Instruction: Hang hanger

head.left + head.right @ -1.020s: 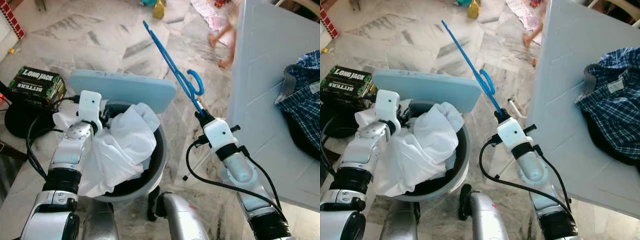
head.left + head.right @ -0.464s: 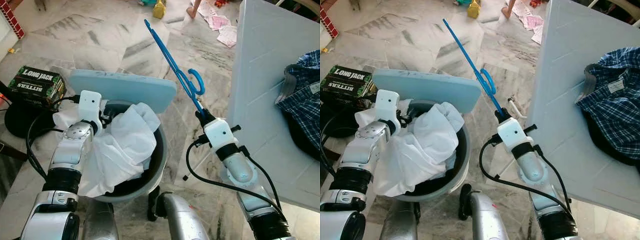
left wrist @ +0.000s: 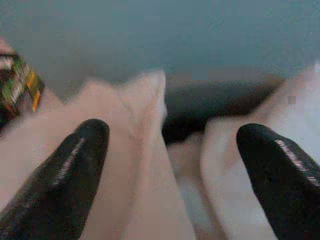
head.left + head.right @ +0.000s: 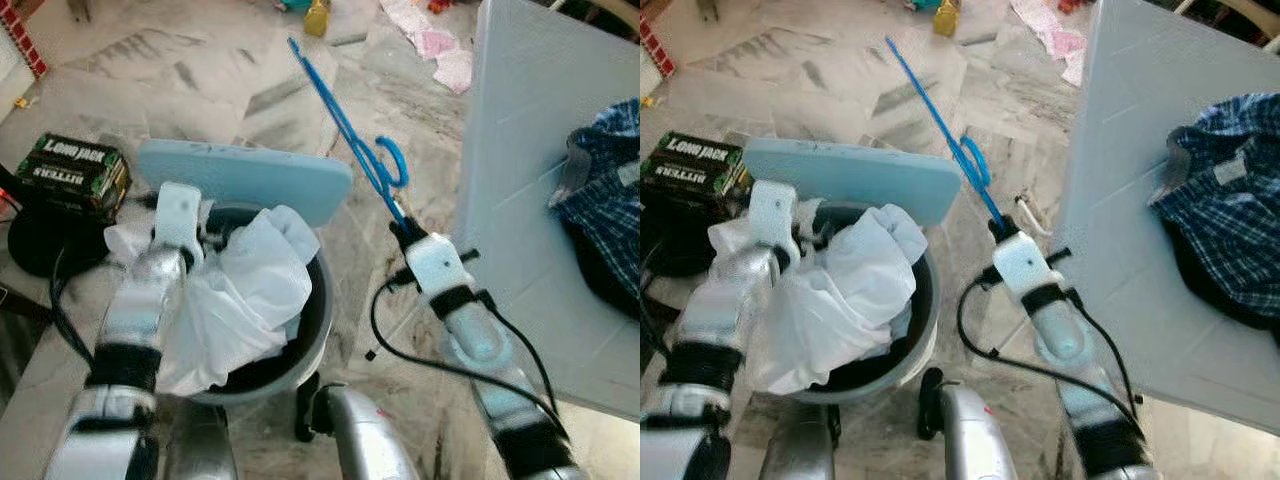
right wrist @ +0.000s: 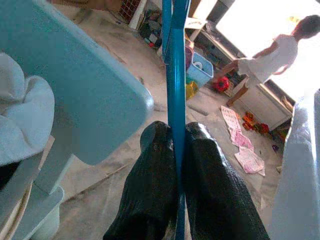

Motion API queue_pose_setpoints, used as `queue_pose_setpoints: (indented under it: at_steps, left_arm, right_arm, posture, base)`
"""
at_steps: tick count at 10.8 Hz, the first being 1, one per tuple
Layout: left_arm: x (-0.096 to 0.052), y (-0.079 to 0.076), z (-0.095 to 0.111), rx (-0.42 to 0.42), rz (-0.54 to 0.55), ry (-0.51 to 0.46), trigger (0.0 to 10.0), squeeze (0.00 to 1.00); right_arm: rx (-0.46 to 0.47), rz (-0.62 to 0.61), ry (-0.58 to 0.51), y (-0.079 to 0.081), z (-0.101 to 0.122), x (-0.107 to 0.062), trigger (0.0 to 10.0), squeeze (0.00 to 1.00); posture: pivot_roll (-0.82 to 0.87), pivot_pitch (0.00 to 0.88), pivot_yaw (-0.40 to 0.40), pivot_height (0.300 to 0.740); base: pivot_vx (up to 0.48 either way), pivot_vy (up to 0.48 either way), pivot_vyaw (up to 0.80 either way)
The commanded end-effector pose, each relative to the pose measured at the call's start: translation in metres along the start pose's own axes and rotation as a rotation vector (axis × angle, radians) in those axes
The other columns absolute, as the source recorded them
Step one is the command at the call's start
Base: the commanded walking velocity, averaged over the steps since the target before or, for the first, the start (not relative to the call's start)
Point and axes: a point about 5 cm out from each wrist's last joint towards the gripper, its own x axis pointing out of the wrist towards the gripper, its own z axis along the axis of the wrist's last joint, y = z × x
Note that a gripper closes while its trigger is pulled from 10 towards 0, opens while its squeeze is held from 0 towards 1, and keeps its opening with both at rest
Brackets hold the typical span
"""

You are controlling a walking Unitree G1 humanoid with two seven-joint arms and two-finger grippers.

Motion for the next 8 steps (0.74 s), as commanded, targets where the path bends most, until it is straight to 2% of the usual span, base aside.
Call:
queue_pose_setpoints:
  at_steps: [1, 4, 5, 6, 7, 8]
  left_arm:
    - [-0.001, -0.003, -0.013, -0.012, -0.010, 0.056, 10.0, 1.00]
    - [-0.001, -0.007, -0.018, 0.000, -0.021, 0.084, 10.0, 1.00]
    - [0.000, -0.005, -0.022, 0.008, -0.020, 0.105, 10.0, 0.00]
    - [0.002, -0.003, -0.027, -0.023, -0.028, 0.122, 9.9, 0.00]
    - [0.005, 0.000, -0.030, -0.030, -0.030, 0.128, 0.0, 0.00]
    - [0.006, 0.003, -0.032, -0.029, -0.027, 0.134, 0.0, 0.00]
  right_arm:
    - [0.008, 0.014, 0.092, 0.006, -0.019, -0.011, 10.0, 0.00]
    - [0.008, 0.014, 0.090, 0.007, -0.020, -0.010, 10.0, 0.00]
    - [0.008, 0.013, 0.090, 0.007, -0.020, -0.010, 10.0, 0.00]
    - [0.007, 0.013, 0.091, 0.007, -0.020, -0.009, 10.0, 0.00]
    - [0.005, 0.013, 0.091, 0.007, -0.020, -0.009, 10.0, 0.00]
    - [0.004, 0.012, 0.090, 0.007, -0.020, -0.009, 10.0, 0.00]
  posture:
    - [0.00, 0.306, -0.140, 0.740]
    - [0.00, 0.304, -0.139, 0.740]
    - [0.00, 0.305, -0.139, 0.740]
    - [0.00, 0.303, -0.139, 0.740]
    - [-0.01, 0.302, -0.139, 0.740]
    - [-0.01, 0.301, -0.139, 0.740]
  base:
    - [0.000, 0.000, 0.00]
    - [0.000, 0.000, 0.00]
    - [0.000, 0.000, 0.00]
    - [0.000, 0.000, 0.00]
    - [0.000, 0.000, 0.00]
    - [0.000, 0.000, 0.00]
